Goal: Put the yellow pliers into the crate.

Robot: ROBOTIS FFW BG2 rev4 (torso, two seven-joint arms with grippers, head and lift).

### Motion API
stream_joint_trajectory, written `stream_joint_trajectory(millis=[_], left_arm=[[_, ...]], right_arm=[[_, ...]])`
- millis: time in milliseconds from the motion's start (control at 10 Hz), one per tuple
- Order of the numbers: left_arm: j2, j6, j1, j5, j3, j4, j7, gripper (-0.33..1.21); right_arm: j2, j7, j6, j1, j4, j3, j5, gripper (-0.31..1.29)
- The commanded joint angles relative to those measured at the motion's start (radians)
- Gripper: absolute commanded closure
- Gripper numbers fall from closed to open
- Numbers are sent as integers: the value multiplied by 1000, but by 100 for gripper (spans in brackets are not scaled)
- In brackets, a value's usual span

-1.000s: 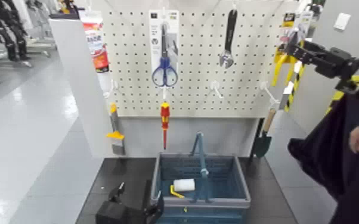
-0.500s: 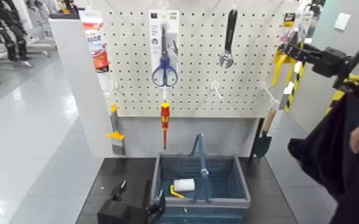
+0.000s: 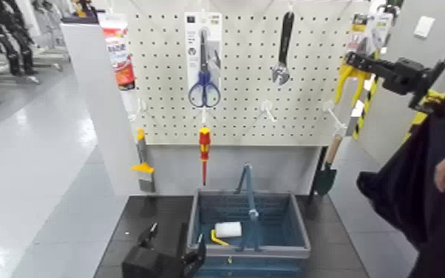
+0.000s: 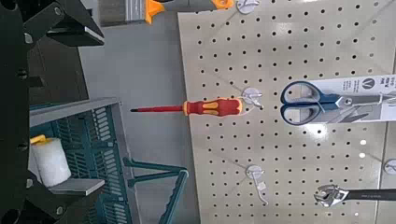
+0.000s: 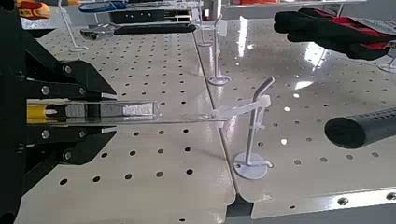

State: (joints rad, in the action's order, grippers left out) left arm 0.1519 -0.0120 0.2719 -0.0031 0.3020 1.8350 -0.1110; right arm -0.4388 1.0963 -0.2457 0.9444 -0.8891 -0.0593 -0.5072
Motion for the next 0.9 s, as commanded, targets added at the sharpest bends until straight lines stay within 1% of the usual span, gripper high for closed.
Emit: stream_joint_trajectory(millis=[100, 500, 700, 900], left_arm=[[0, 0, 0, 2, 0, -2, 1, 22], [2, -2, 0, 6, 0, -2, 1, 22], [11, -2, 1, 14, 3, -2, -1, 22], [14, -2, 3, 17, 5, -2, -3, 22]], right_arm=[[0, -3, 6, 13, 2, -5, 1, 105], [0, 2, 14, 14, -2, -7, -4, 105], [5, 7, 16, -13, -59, 16, -11, 105], [9, 10, 2, -41, -156, 39, -11, 105]])
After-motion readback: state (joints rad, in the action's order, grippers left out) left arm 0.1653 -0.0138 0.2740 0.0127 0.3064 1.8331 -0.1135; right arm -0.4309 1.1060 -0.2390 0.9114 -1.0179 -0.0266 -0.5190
